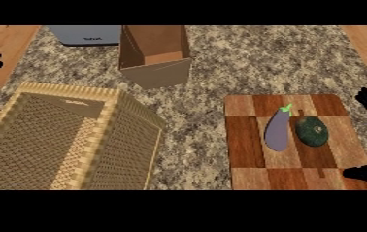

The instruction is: Pick the squash from the cutting board and place it in the cardboard box

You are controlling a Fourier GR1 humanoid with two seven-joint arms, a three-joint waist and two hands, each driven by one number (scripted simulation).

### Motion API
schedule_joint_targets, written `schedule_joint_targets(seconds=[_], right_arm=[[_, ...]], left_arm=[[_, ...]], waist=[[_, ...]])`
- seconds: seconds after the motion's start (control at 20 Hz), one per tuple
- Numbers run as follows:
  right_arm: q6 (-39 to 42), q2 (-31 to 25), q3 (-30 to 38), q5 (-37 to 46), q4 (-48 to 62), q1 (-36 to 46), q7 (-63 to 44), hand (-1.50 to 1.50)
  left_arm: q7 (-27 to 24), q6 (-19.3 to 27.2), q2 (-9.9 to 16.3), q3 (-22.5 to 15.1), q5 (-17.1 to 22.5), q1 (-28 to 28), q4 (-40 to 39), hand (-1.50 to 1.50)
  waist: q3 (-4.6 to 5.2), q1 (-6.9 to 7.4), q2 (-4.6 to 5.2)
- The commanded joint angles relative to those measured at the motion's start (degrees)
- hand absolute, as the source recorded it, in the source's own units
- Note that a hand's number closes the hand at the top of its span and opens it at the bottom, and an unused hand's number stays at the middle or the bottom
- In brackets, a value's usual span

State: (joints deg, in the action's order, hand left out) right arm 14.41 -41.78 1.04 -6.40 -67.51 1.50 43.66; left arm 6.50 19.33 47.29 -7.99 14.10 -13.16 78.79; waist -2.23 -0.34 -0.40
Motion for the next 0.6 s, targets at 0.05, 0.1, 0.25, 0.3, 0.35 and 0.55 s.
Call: schedule_joint_targets(seconds=[0.05, 0.1, 0.25, 0.3, 0.35, 0.55], right_arm=[[-1.60, -9.23, -1.26, 10.55, 2.52, 0.64, 3.96, -1.50], [-1.24, -10.82, -1.24, 11.79, 4.52, 1.30, 4.29, -1.50], [-1.92, -10.67, -6.05, 17.13, 3.74, 4.27, 0.95, -1.50], [0.29, -14.23, -5.35, 17.37, 4.10, 4.34, 0.51, -1.50], [0.55, -13.63, -7.05, 18.55, 2.73, 4.84, -0.97, -1.50], [0.66, -14.80, -11.31, 24.97, 3.32, 7.12, -5.84, -1.50]], left_arm=[[-1.42, 2.02, -5.57, -4.13, -2.20, 3.70, -2.53, 0.00], [-0.54, 0.55, -4.82, -3.82, -1.25, 3.24, -2.61, 0.00], [1.11, 0.33, -5.37, -4.52, -1.33, 1.53, -1.85, 0.00], [-1.18, 0.84, -6.23, -5.44, -1.97, 4.42, -1.03, 0.00], [-0.83, 1.19, -6.86, -5.85, -2.58, 3.31, -2.39, 0.00], [-0.63, 0.70, -6.89, -6.10, -2.41, 3.04, -1.43, 0.00]], waist=[[2.28, 0.75, 1.12], [2.22, 1.37, 1.21], [2.27, 2.18, 1.09], [2.38, 2.84, 0.88], [2.42, 2.02, 1.00], [2.41, 3.17, 1.02]])
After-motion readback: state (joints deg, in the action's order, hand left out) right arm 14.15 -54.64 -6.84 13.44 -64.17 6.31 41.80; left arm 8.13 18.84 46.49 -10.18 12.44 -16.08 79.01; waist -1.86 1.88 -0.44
